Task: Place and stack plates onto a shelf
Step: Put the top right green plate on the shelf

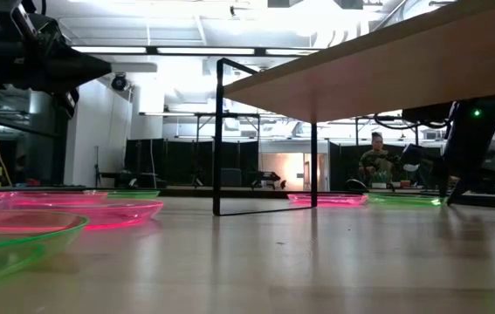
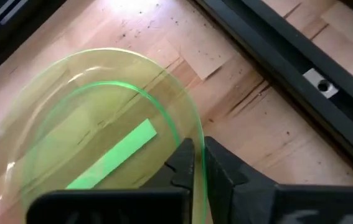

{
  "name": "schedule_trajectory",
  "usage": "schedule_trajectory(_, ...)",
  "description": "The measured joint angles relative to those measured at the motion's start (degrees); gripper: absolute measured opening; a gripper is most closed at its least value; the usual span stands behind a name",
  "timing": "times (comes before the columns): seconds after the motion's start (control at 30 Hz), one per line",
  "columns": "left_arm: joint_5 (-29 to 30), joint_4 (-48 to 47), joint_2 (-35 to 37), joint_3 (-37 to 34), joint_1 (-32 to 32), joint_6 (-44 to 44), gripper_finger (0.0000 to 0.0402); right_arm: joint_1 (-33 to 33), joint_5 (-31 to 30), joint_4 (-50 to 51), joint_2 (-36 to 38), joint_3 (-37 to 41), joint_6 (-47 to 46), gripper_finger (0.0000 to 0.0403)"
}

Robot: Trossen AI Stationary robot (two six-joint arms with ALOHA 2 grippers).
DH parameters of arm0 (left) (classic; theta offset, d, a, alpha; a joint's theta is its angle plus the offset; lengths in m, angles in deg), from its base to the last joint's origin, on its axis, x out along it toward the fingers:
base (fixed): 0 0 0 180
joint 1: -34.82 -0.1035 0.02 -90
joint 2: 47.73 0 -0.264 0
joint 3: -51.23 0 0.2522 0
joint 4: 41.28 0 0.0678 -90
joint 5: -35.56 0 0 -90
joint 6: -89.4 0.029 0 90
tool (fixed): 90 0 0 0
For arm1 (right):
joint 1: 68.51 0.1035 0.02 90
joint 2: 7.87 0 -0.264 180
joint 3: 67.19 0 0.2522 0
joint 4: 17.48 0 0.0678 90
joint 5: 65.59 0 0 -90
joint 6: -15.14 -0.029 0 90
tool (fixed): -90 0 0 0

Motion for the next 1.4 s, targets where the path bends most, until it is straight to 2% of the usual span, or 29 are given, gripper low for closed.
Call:
schedule_trajectory(0.1,0.0,0.0,0.0,0.0,0.0,0.0,0.0001,0.2,1.3,-0.2,3.5,0.0,1.0,0.0003)
schedule_trajectory(0.63,0.0,0.0,0.0,0.0,0.0,0.0,0.0001,0.2,-6.3,5.3,27.0,-1.8,6.1,0.0)
schedule_trajectory(0.73,0.0,0.0,0.0,0.0,0.0,0.0,0.0001,0.2,-7.7,6.4,29.4,-5.6,10.9,0.0)
schedule_trajectory(0.87,0.0,0.0,0.0,0.0,0.0,0.0,0.0001,0.2,-5.9,4.7,31.3,-13.2,24.1,0.0)
schedule_trajectory(1.0,0.0,0.0,0.0,0.0,0.0,0.0,0.0001,0.2,1.8,7.0,31.3,-23.0,37.4,0.0)
schedule_trajectory(1.13,0.0,0.0,0.0,0.0,0.0,0.0,0.0001,0.2,17.9,11.1,31.3,-32.6,46.9,0.0)
schedule_trajectory(1.27,0.0,0.0,0.0,0.0,0.0,0.0,0.0001,0.2,35.5,19.3,30.9,-40.7,49.4,0.0)
schedule_trajectory(1.4,0.0,0.0,0.0,0.0,0.0,0.0,0.0001,1.3,47.6,28.4,30.8,-45.5,48.5,0.0)
